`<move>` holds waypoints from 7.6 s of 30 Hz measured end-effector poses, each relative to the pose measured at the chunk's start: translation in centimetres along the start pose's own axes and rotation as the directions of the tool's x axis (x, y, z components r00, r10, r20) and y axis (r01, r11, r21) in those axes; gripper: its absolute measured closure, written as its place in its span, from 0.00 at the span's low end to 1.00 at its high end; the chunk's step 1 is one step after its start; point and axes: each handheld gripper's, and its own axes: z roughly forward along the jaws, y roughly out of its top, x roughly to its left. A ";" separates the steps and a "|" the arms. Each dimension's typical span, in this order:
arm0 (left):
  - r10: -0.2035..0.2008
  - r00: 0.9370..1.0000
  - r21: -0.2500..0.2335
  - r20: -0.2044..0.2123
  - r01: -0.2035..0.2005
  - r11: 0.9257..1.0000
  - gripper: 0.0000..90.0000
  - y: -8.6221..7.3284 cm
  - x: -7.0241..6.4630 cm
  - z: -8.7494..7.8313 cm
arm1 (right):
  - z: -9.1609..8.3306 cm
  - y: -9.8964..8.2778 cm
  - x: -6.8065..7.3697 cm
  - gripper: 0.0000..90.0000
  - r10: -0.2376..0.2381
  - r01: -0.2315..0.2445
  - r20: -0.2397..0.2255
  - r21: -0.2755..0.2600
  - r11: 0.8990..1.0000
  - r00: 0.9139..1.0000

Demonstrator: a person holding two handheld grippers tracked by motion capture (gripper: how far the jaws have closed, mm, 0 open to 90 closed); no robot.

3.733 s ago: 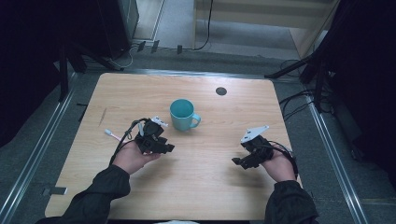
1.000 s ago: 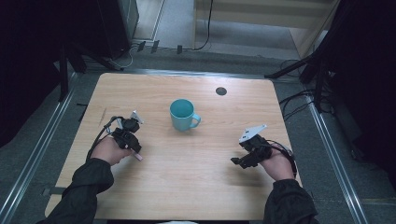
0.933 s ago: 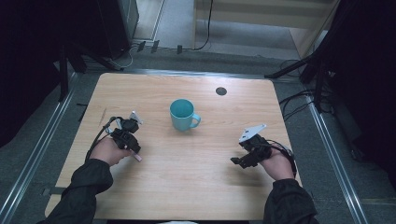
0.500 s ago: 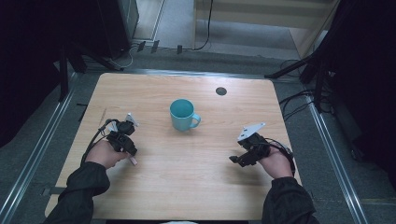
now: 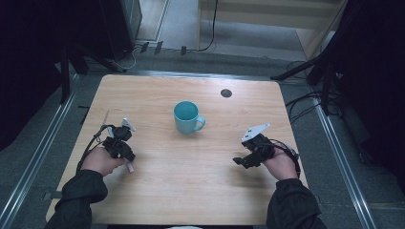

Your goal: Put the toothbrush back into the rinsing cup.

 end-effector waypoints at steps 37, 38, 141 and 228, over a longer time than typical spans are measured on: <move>-0.148 0.989 -0.066 0.013 0.148 0.987 0.89 -2.3 2.8 -2.4 | 0.8 1.5 -0.2 0.27 -0.024 0.024 -0.020 -0.003 1.000 1.000; -0.162 0.987 -0.074 0.011 0.162 0.984 0.87 -2.2 2.9 -2.5 | 0.8 1.5 -0.2 0.27 -0.025 0.025 -0.020 -0.004 1.000 0.999; -0.039 0.995 -0.437 0.086 0.073 0.897 0.94 -0.3 2.0 -6.7 | 0.2 0.0 0.2 0.27 0.000 0.000 -0.001 0.012 1.000 1.000; 0.152 0.988 -0.783 0.026 -0.075 0.618 0.94 13.9 -10.6 -6.0 | -0.9 -1.4 0.3 0.26 0.031 -0.030 0.014 -0.061 0.998 0.999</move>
